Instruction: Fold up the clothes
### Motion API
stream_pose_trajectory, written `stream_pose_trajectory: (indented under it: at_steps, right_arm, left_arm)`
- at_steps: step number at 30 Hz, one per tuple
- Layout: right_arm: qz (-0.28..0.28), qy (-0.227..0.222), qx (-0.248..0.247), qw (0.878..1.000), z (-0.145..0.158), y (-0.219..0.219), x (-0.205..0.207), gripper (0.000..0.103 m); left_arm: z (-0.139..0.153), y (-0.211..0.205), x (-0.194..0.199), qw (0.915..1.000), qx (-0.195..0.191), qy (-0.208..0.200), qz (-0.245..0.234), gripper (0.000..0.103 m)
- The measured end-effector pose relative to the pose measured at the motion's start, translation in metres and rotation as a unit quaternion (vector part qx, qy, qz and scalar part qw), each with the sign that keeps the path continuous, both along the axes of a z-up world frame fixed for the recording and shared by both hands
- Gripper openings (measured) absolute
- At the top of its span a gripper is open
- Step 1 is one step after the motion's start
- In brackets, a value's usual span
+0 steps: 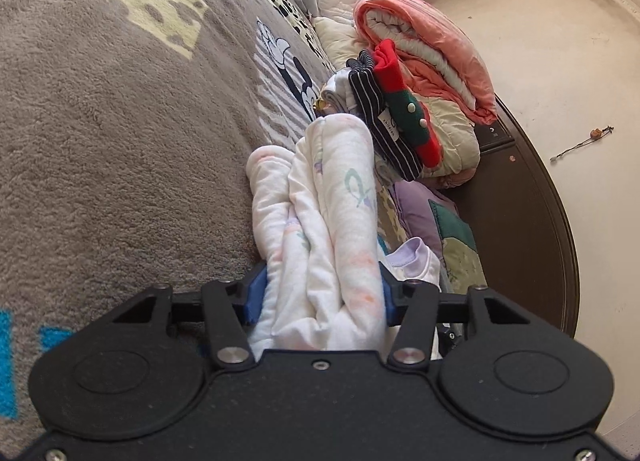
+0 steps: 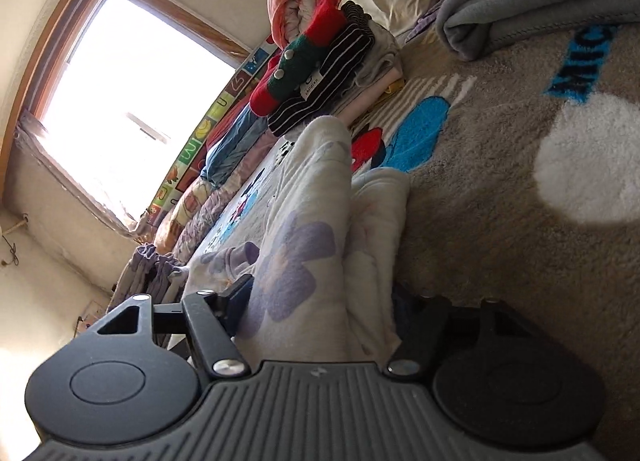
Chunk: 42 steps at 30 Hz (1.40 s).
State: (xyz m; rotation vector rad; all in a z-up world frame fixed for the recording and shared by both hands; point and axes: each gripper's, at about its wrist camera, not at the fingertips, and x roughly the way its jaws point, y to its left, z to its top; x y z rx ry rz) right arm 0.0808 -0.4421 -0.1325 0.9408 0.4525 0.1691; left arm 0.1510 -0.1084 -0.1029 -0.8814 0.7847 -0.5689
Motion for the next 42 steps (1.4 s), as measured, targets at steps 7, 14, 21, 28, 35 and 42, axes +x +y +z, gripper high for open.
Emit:
stream_pose_trajectory:
  at_steps: [7, 14, 21, 28, 35, 42]
  right_arm:
    - [-0.011, -0.036, 0.042, 0.998, 0.011, -0.012, -0.005, 0.052]
    - [-0.059, -0.091, 0.067, 0.992, 0.032, -0.037, -0.013, 0.052]
    - [-0.136, -0.137, 0.083, 0.978, 0.036, -0.076, -0.014, 0.052]
    - [-0.203, -0.172, 0.093, 0.959, 0.035, -0.113, -0.010, 0.052]
    - [-0.244, -0.198, 0.099, 0.944, 0.033, -0.144, -0.005, 0.052]
    - [-0.297, -0.239, 0.078, 0.921, 0.052, -0.177, -0.019, 0.052]
  left_arm:
    - [0.026, -0.010, 0.007, 0.9993, -0.030, -0.018, -0.015, 0.047]
    - [0.049, -0.048, 0.041, 0.9957, -0.039, -0.038, -0.075, 0.047]
    - [0.070, -0.111, 0.087, 0.9869, -0.033, -0.063, -0.145, 0.047]
    - [0.082, -0.161, 0.124, 0.9777, -0.033, -0.075, -0.194, 0.047]
    - [0.093, -0.204, 0.146, 0.9678, -0.040, -0.082, -0.235, 0.047]
    - [0.116, -0.278, 0.170, 0.9420, -0.072, -0.119, -0.306, 0.047]
